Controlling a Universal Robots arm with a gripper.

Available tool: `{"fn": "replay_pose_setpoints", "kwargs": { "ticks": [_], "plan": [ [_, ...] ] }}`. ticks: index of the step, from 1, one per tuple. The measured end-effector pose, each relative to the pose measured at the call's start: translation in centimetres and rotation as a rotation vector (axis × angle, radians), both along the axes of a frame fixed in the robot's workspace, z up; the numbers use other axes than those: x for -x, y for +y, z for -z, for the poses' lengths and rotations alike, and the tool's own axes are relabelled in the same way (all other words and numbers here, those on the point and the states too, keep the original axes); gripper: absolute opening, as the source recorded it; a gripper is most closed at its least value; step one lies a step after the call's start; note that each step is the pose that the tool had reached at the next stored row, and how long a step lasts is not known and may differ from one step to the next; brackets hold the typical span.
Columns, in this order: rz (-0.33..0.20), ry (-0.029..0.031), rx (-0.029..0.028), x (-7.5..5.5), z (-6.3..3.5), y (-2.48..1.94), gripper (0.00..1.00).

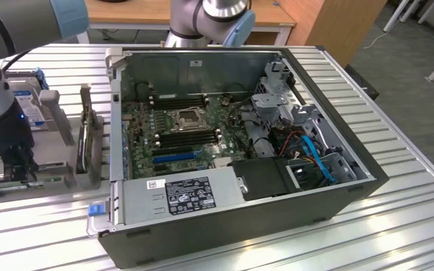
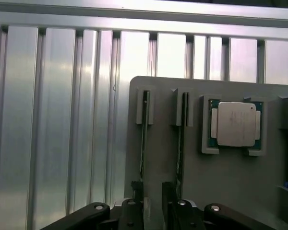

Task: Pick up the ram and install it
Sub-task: 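Pick up the ram and move it above insertion slot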

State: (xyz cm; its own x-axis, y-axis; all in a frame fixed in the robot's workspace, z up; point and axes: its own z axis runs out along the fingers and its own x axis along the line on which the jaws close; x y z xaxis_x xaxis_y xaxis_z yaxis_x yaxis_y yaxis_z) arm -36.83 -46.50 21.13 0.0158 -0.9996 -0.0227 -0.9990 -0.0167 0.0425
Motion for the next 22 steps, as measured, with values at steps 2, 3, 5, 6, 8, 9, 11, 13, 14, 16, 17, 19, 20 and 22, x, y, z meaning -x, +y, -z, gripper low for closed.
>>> {"fn": "replay_pose_setpoints", "kwargs": {
  "ticks": [2, 3, 5, 6, 8, 9, 11, 13, 14, 16, 17, 19, 20, 22],
  "plan": [
    [0.002, 0.0, 0.0006, 0.0, 0.0, -0.33, 0.3],
    [0.003, 0.0, 0.0006, 0.0, 0.0, -0.5, 0.3],
    [0.004, -0.0002, 0.0005, 0.0, 0.1, -0.74, 0.3],
    [0.004, -0.0004, 0.0003, 0.0, 0.3, -0.75, 0.3],
    [0.004, -0.0001, 0.0006, 0.0, 0.64, -0.76, 0.3],
    [0.004, 0.0, 0.0006, 0.0, 0.84, -0.76, 0.3],
    [0.004, -0.0001, 0.0006, 0.0, 1.18, -0.76, 0.3],
    [0.004, -0.0001, 0.0005, 0.0, 1.48, -0.76, 0.3],
    [0.004, 0.0, 0.0006, 0.0, 1.5, -0.77, 0.3],
    [0.004, 0.0001, 0.0008, 0.0, 1.5, -0.77, 0.3],
    [0.004, 0.0001, 0.0008, 0.0, 1.5, -0.77, 0.3],
    [0.004, -0.0001, 0.0009, 0.0, 1.5, -0.79, 0.3],
    [0.004, -0.0001, 0.0009, 0.0, 1.51, -0.79, 0.3],
    [0.004, -0.0001, 0.001, 0.0, 1.51, -0.79, 0.3]
  ]
}}
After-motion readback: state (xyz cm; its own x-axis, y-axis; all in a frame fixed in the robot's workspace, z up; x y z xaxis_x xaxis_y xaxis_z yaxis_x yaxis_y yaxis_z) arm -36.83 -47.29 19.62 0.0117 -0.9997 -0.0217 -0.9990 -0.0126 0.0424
